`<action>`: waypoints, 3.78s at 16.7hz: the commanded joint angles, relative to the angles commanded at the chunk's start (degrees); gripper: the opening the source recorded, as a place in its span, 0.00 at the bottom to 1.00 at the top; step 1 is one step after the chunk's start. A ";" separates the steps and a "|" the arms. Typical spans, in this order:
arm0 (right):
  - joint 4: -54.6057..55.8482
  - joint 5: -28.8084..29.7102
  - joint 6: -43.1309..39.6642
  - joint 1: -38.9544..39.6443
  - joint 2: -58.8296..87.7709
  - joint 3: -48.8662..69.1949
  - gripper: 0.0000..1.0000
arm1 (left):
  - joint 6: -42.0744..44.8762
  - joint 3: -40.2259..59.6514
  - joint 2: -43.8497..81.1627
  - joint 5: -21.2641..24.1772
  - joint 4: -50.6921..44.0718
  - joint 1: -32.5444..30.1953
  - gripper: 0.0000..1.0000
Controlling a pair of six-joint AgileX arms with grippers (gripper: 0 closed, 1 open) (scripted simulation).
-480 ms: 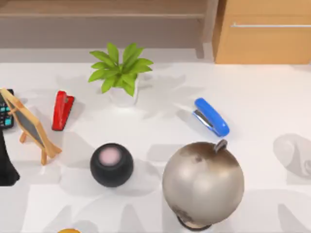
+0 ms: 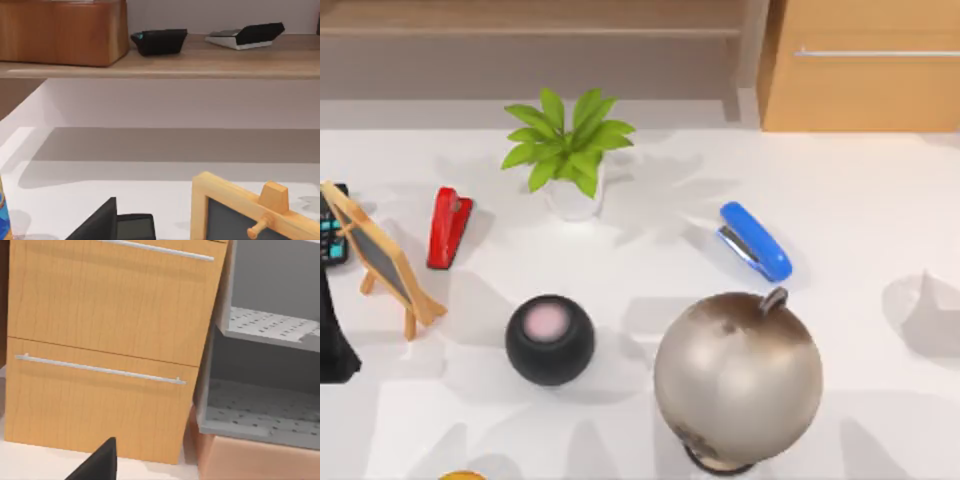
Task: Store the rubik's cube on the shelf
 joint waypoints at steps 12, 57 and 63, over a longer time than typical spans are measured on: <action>36.52 4.49 -45.56 4.92 62.54 27.18 1.00 | 0.00 0.00 0.00 0.00 0.00 0.00 1.00; 62.02 10.35 -79.42 9.21 119.42 54.60 0.00 | 0.00 0.00 0.00 0.00 0.00 0.00 1.00; 62.02 10.35 -79.42 9.21 119.42 54.60 0.00 | 0.00 0.00 0.00 0.00 0.00 0.00 1.00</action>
